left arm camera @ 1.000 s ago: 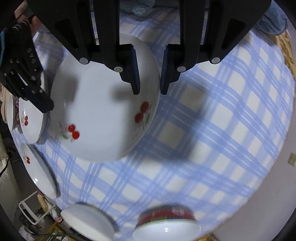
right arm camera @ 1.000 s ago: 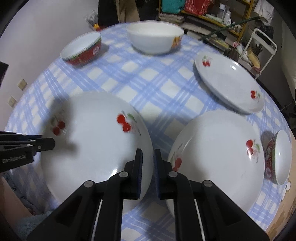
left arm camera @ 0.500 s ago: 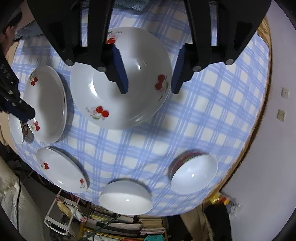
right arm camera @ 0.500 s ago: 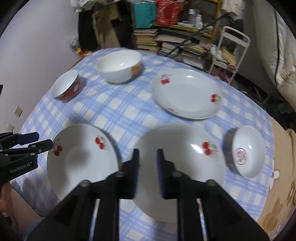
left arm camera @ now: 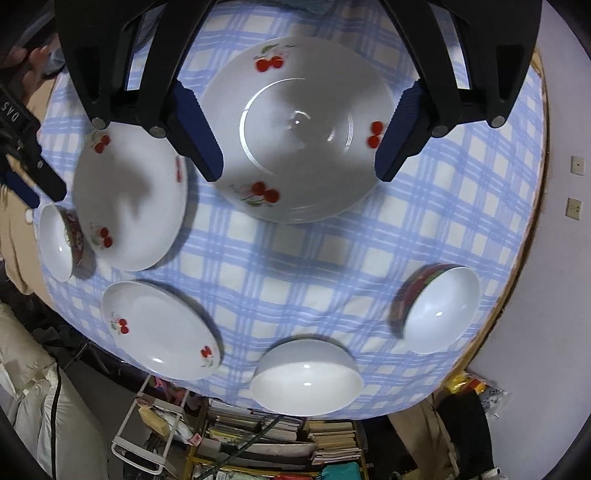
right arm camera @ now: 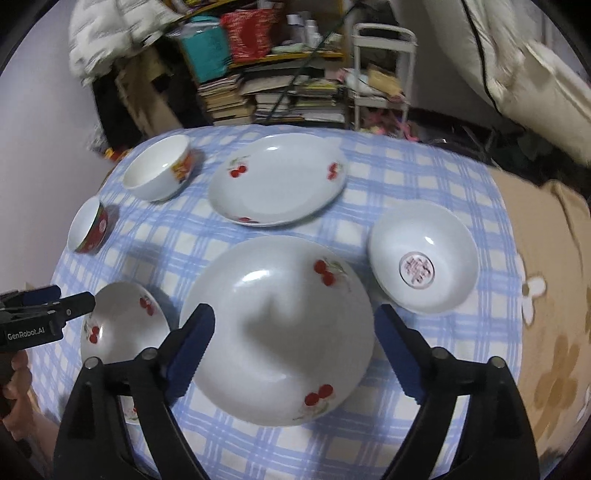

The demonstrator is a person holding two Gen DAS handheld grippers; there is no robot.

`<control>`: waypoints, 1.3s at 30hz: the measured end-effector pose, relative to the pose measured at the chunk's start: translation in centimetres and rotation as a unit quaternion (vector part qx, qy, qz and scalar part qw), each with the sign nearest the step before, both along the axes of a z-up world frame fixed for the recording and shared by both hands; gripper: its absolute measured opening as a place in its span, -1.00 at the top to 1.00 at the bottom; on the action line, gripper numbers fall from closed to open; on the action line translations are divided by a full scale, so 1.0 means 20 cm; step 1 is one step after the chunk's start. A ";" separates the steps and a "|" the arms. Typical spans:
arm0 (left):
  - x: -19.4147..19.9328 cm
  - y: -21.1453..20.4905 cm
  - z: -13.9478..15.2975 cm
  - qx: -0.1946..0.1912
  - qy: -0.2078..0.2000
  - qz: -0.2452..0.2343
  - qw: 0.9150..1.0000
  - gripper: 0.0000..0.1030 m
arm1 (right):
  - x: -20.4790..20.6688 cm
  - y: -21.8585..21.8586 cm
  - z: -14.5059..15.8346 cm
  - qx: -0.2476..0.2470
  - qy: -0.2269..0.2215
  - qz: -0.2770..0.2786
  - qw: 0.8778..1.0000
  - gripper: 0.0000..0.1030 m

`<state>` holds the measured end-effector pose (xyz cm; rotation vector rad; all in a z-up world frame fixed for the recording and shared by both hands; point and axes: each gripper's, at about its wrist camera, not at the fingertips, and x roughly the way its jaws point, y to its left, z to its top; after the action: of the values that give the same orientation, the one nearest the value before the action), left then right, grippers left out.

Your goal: Organize plates and bowls

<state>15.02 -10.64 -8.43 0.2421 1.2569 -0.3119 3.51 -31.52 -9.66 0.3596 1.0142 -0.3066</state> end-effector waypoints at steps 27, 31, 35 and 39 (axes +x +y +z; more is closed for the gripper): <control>0.08 -0.35 -0.24 -0.002 0.035 -0.049 0.998 -0.61 | -0.07 -0.28 -0.38 0.110 0.082 -0.150 0.979 -0.19; 0.07 -0.40 -0.29 0.008 0.058 -0.067 0.996 -0.39 | -0.07 -0.29 -0.40 0.122 0.079 -0.155 0.977 -0.13; 0.06 -0.45 -0.33 0.020 0.062 -0.074 0.995 -0.16 | -0.05 -0.28 -0.41 0.139 0.075 -0.145 0.977 -0.13; 0.05 -0.49 -0.36 0.022 0.060 -0.086 0.994 0.22 | -0.02 -0.26 -0.43 0.144 0.084 -0.132 0.977 0.06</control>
<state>16.00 -20.51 -15.62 0.3760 1.3651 -0.4524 3.05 -36.74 -18.34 0.7451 1.1824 -0.4353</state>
